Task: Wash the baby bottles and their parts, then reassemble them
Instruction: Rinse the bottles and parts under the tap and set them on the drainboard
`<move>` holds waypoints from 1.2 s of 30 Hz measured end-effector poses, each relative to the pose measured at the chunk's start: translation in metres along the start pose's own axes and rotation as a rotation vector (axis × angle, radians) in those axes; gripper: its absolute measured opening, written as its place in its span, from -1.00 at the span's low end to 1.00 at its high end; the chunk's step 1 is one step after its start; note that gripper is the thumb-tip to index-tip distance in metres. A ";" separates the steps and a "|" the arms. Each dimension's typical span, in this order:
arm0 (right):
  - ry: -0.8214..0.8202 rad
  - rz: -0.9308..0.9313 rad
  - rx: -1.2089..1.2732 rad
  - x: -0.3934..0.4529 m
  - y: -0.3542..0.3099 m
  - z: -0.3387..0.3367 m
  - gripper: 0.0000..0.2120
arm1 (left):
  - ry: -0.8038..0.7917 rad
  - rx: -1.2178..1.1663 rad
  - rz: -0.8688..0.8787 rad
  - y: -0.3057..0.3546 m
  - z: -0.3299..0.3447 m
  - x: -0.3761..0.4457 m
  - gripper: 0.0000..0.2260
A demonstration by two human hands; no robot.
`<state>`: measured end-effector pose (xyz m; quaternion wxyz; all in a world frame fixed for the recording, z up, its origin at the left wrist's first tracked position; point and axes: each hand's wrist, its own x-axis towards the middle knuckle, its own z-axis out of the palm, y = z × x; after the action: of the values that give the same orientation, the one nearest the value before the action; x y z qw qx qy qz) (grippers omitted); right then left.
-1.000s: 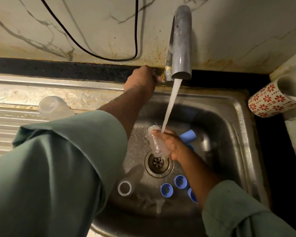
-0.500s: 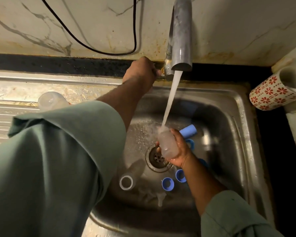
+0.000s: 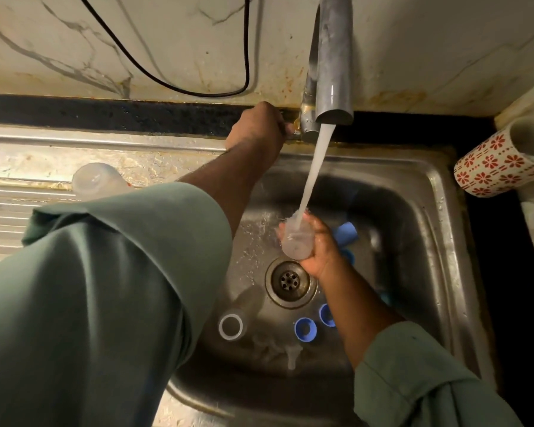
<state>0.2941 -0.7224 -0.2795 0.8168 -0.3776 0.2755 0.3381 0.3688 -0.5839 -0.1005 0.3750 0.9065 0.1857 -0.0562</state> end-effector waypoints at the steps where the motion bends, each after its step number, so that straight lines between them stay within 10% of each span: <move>1: 0.008 0.000 0.026 0.002 -0.002 0.001 -0.77 | -0.004 -0.003 -0.003 0.000 0.000 0.000 -0.81; 12: 0.158 -0.020 0.259 0.015 -0.005 0.011 -0.82 | 0.007 0.001 -0.020 -0.001 0.003 0.003 -0.72; 22: -0.113 0.096 -0.071 -0.006 -0.006 -0.006 -0.61 | 0.014 0.009 -0.021 0.000 0.002 0.003 -0.71; 29: -0.020 -0.243 -1.250 -0.024 -0.018 0.001 -0.60 | 0.021 0.018 -0.009 -0.001 0.005 0.003 -0.76; 32: -0.217 -0.514 -2.037 -0.020 -0.028 -0.008 -0.36 | 0.007 0.006 -0.001 -0.001 0.004 0.003 -0.91; 36: -0.545 -1.020 -2.271 -0.026 -0.045 -0.011 -0.62 | -0.007 0.005 -0.002 -0.001 0.003 0.003 -0.93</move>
<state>0.3102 -0.7621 -0.2485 0.1026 -0.8427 -0.5193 0.0982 0.3710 -0.5844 -0.1040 0.3730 0.9071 0.1853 -0.0602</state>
